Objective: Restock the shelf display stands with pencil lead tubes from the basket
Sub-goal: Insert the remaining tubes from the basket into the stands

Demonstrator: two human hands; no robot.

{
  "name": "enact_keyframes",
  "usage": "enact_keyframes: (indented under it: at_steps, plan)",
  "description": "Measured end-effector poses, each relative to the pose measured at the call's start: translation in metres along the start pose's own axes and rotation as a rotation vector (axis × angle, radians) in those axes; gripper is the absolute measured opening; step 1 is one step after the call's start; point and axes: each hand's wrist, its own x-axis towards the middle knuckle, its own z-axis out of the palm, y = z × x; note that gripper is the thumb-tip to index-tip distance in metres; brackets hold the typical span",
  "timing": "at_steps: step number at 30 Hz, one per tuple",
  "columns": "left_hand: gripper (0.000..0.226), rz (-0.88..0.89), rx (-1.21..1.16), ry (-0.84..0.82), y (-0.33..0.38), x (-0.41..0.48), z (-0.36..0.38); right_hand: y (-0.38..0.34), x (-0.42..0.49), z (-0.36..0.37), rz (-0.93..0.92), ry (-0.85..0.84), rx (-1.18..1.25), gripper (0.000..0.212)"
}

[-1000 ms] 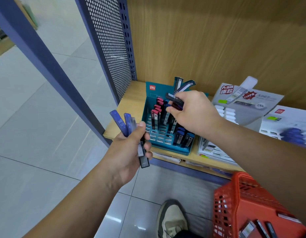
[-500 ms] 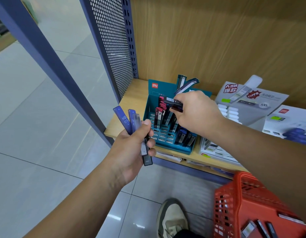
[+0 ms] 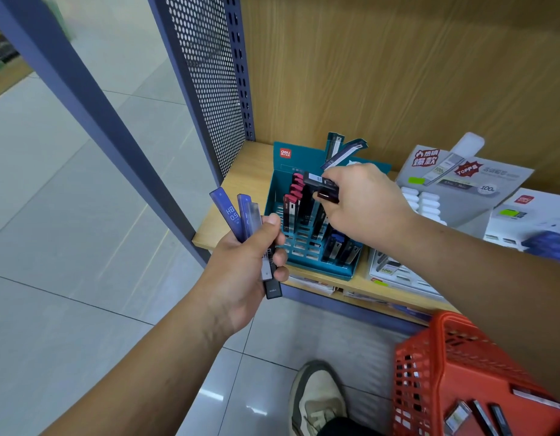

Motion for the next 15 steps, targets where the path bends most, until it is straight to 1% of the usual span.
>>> enact_keyframes:
  at_steps: [1, 3, 8, 15]
  plan:
    - [0.013, -0.002, 0.005, 0.004, -0.001, 0.001, 0.000, 0.000, 0.000, 0.001, -0.008, 0.010, 0.002, 0.024]
    - [0.015, -0.012, 0.024, 0.017, -0.005, 0.003, 0.001, -0.001, 0.000, 0.002, -0.027, 0.029, 0.002, 0.025]
    - [0.018, -0.038, 0.058, 0.044, -0.012, 0.009, 0.000, -0.005, 0.001, 0.001, -0.025, 0.004, 0.000, 0.042]
    - [0.018, -0.034, 0.050, 0.055, -0.012, 0.012, -0.001, -0.004, 0.000, 0.001, -0.022, -0.032, 0.022, 0.043]
